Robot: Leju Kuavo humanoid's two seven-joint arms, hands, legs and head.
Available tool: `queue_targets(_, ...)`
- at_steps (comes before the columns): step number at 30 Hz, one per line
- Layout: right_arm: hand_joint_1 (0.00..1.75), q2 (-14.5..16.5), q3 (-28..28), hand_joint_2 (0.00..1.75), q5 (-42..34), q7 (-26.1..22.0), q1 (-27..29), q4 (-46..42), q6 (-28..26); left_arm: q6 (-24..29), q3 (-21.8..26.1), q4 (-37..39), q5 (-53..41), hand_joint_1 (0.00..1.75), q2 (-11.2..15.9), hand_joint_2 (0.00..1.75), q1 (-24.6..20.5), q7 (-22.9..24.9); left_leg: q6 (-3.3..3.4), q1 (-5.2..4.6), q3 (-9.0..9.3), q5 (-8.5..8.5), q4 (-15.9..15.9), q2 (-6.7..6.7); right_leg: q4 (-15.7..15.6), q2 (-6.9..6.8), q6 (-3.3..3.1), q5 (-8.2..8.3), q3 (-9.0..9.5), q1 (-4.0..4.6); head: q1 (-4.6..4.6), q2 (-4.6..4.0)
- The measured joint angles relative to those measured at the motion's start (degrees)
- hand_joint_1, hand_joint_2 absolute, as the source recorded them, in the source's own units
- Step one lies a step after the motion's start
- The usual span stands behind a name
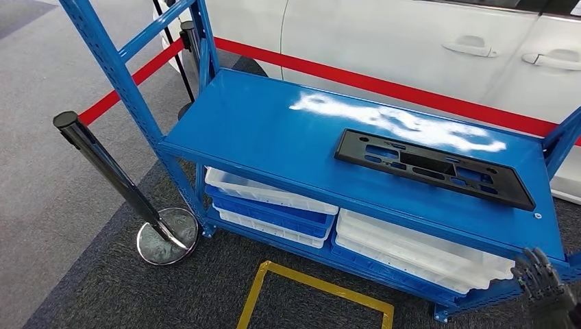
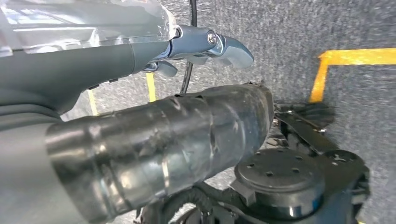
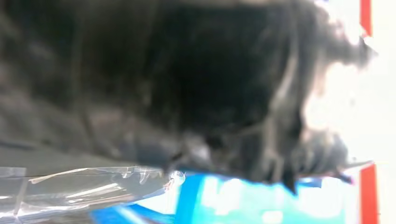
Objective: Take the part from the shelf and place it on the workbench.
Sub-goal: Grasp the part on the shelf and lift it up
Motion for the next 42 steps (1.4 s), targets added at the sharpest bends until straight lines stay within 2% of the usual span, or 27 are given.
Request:
queue_targets(5,0.0,-1.38,0.53,0.0,-3.38,-0.58,-0.13,-4.88,1.75,2.21,-0.43,2.12,-1.37,0.0,0.08,0.0,-2.96,-2.0,0.01,0.0,0.03,0.0,0.0,-0.02,0.0,-0.04,0.0,0.0,0.04,0.0,0.0,0.0)
queue_targets(16,0.0,-3.84,0.72,0.0,-7.52,-0.4,1.37,-16.08,1.9,8.51,-1.49,15.75,-6.26,0.0,1.95,0.0,-10.66,-9.81,0.02,0.0,0.03,0.0,0.0,-0.01,0.0,-0.01,0.0,0.0,0.01,0.01,-0.01,-0.01)
queue_targets(20,0.0,-4.41,0.74,1.75,-8.5,-0.25,1.92,-20.29,1.47,10.71,-1.66,21.48,-7.92,0.0,2.99,0.0,-13.64,-12.48,0.02,0.0,0.02,0.0,0.0,-0.01,0.0,-0.01,0.0,0.0,0.01,0.01,0.0,-0.01)
queue_targets(27,0.0,-5.44,1.36,1.75,-5.88,0.26,2.46,-26.91,-1.19,14.16,-1.99,30.4,-10.43,0.0,4.78,0.0,-18.16,-16.84,0.01,0.0,0.0,0.01,-0.01,-0.01,0.01,-0.01,0.0,0.0,0.02,0.02,0.0,0.0)
queue_targets(42,0.0,-6.38,12.11,1.75,17.11,4.38,-0.4,-30.08,-17.5,17.45,-2.27,40.27,-13.01,0.0,6.96,0.0,-23.05,-21.19,0.02,0.01,-0.01,0.02,-0.01,-0.02,0.02,-0.03,0.0,0.0,0.02,0.02,0.0,0.0)
